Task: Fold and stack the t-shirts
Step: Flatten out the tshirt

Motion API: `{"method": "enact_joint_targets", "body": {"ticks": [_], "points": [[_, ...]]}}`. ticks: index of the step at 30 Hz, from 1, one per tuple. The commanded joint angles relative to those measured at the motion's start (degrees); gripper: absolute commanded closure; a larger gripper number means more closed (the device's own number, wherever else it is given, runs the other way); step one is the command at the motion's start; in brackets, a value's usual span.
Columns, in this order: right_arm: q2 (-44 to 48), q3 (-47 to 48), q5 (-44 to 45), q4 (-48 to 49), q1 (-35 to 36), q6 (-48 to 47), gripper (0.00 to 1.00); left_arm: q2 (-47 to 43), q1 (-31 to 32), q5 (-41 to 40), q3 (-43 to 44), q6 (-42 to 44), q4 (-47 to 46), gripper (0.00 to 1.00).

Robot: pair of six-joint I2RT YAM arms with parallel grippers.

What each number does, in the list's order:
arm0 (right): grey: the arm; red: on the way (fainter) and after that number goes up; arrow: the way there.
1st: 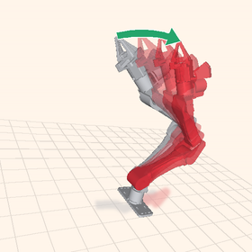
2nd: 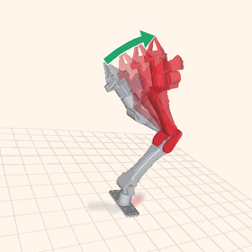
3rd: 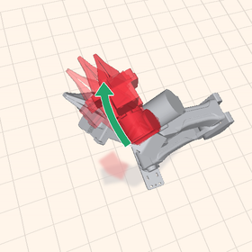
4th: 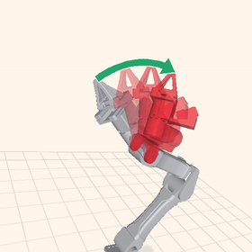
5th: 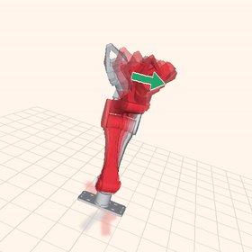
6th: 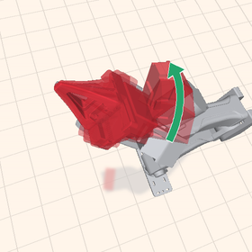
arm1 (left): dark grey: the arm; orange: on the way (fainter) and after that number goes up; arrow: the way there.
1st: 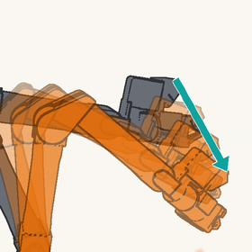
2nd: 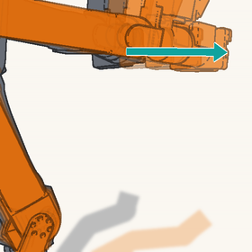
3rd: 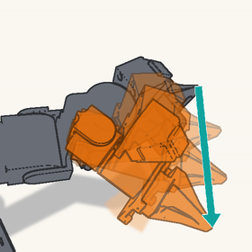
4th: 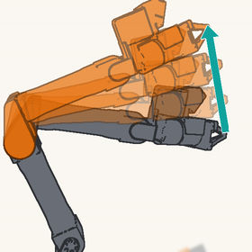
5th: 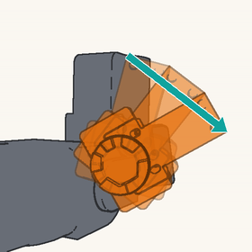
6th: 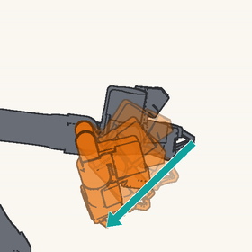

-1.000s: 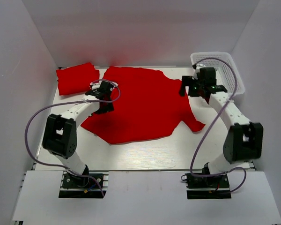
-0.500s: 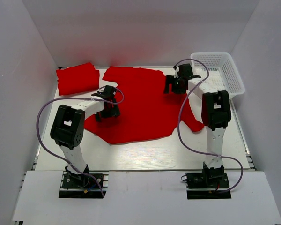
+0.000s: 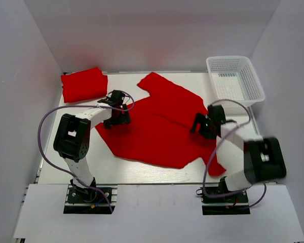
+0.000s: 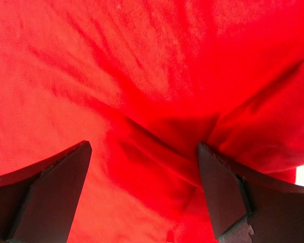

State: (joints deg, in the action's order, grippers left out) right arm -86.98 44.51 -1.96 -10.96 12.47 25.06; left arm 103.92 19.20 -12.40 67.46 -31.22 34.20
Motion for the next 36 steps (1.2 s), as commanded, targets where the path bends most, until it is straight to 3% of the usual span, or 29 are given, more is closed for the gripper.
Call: {"method": "enact_joint_targets", "body": {"ticks": [1,2,3,5,8,12,13,15,16,20,25,26,30,36], "points": [[14.8,-14.5,-3.2,-7.5,1.2,11.5,0.1,-4.0,-0.2,1.5,2.4,2.4,-1.6,0.01],[18.2,-17.1,-4.0,-8.5,1.7,12.3,0.1,-4.6,-0.2,1.5,3.0,2.4,-1.6,0.01],[29.0,-17.4,-4.1,-10.2,1.9,11.5,0.1,-4.6,-0.2,1.5,3.0,2.4,-1.6,0.01],[36.9,-16.0,-2.1,-12.8,3.3,10.0,0.1,-5.1,-0.2,0.9,3.0,2.9,-0.9,0.01],[38.6,-11.6,-1.3,-10.6,3.9,4.5,0.1,-8.1,-0.2,0.9,1.7,2.9,-0.9,0.01],[25.5,-2.3,-4.7,-3.5,4.5,-1.2,0.1,-11.2,-0.2,-3.4,0.4,0.8,-0.9,0.01],[17.5,-0.8,-5.2,-1.9,4.8,-3.2,0.1,-11.7,-0.2,-4.6,0.4,-0.9,1.3,0.01],[9.6,5.5,-4.9,2.3,5.3,-5.4,0.1,-10.9,-1.6,-6.4,1.6,-1.6,3.2,0.01],[7.2,13.0,-4.9,3.0,5.4,-6.2,0.1,-10.9,-2.2,-7.2,1.6,-2.5,5.0,0.01],[-11.9,28.9,-4.1,0.6,5.6,-12.9,0.1,-8.4,-7.0,-7.6,1.6,-6.2,5.9,0.01],[-26.6,49.8,-5.8,-5.8,5.9,-16.9,0.1,-5.8,-12.7,-4.9,0.2,-7.6,1.3,0.01],[-31.9,51.4,-6.2,-6.5,5.6,-17.6,0.1,-5.0,-13.2,-4.9,0.7,-6.9,-0.2,0.01],[-37.8,56.0,-7.4,-8.3,5.6,-16.2,0.1,-4.3,-13.8,-0.8,1.3,-4.3,-3.9,0.01],[-35.7,48.1,-6.9,-6.4,5.3,-13.1,0.1,-6.4,-13.8,1.3,-1.1,-3.1,-7.2,0.01]]}}
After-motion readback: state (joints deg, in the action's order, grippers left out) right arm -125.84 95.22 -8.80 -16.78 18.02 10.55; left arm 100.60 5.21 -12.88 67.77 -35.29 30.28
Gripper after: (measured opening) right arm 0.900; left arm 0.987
